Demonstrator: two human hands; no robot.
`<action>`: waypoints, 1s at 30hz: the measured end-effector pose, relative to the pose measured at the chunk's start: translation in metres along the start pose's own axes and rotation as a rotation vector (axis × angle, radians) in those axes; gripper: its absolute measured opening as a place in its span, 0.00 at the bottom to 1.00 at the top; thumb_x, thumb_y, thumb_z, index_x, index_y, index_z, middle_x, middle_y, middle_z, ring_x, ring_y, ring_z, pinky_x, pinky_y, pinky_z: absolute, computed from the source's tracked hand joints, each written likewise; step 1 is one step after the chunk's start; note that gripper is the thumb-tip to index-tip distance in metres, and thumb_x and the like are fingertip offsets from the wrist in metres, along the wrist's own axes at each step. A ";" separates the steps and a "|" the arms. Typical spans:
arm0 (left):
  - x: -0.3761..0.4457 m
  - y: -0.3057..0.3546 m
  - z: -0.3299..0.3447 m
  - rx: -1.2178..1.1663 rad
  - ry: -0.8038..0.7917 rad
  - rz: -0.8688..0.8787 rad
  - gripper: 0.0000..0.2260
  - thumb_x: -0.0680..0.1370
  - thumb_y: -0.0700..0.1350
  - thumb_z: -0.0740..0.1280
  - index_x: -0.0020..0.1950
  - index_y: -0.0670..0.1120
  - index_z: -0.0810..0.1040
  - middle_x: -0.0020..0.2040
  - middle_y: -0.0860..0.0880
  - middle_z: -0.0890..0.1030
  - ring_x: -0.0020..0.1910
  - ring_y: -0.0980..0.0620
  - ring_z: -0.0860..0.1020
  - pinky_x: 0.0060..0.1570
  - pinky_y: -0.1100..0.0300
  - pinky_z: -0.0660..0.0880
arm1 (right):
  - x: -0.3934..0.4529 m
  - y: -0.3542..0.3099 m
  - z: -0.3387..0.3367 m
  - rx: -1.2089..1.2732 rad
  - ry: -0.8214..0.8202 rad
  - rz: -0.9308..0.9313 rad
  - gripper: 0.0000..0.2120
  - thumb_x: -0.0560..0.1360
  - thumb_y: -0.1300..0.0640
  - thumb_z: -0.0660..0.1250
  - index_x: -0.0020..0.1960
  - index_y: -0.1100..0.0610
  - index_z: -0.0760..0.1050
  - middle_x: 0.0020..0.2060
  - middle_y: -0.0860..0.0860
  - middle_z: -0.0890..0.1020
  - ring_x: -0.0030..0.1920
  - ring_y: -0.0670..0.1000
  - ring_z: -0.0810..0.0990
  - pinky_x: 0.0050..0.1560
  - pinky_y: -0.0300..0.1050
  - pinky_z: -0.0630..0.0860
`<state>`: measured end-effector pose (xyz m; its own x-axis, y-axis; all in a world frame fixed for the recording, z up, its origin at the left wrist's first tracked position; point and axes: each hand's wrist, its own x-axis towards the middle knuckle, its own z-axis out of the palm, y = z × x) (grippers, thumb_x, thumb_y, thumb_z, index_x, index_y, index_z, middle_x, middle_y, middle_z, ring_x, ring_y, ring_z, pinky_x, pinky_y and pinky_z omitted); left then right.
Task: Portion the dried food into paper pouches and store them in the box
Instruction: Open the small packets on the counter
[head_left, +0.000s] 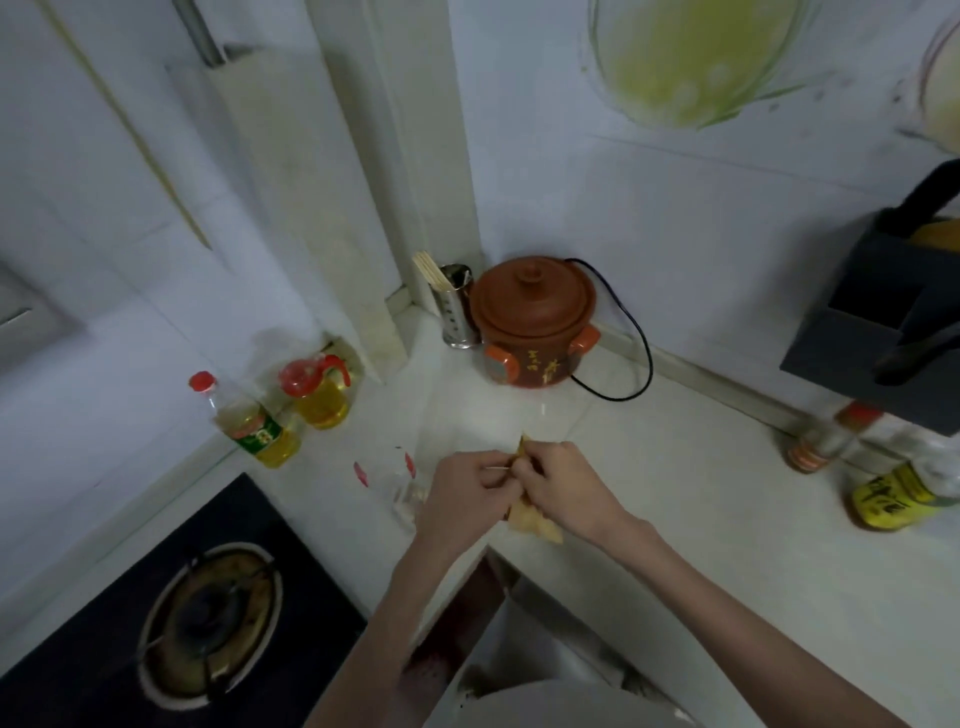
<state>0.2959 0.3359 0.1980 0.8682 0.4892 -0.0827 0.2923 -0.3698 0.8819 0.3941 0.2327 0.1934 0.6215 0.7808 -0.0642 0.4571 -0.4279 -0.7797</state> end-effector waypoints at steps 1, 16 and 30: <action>0.000 -0.003 -0.010 0.015 0.005 0.007 0.05 0.72 0.47 0.68 0.38 0.54 0.83 0.29 0.55 0.82 0.32 0.57 0.82 0.34 0.55 0.82 | 0.004 -0.006 0.005 -0.016 -0.001 -0.020 0.15 0.76 0.59 0.59 0.31 0.59 0.69 0.29 0.55 0.78 0.31 0.50 0.74 0.35 0.42 0.65; 0.000 -0.046 -0.107 0.078 -0.319 0.070 0.14 0.76 0.43 0.63 0.31 0.50 0.79 0.26 0.51 0.81 0.23 0.56 0.79 0.21 0.67 0.70 | 0.025 -0.064 0.063 0.153 -0.112 -0.134 0.15 0.75 0.64 0.59 0.30 0.62 0.72 0.24 0.52 0.76 0.24 0.44 0.71 0.30 0.35 0.69; -0.004 -0.070 -0.110 -0.049 -0.314 -0.002 0.13 0.69 0.47 0.62 0.25 0.51 0.79 0.22 0.50 0.79 0.20 0.59 0.75 0.34 0.68 0.67 | 0.026 -0.069 0.079 0.228 -0.200 0.007 0.17 0.77 0.65 0.57 0.29 0.60 0.70 0.25 0.52 0.76 0.27 0.48 0.73 0.35 0.38 0.71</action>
<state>0.2277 0.4467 0.1882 0.9512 0.2190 -0.2175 0.2815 -0.3265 0.9023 0.3287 0.3188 0.1964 0.4761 0.8620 -0.1742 0.2839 -0.3382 -0.8972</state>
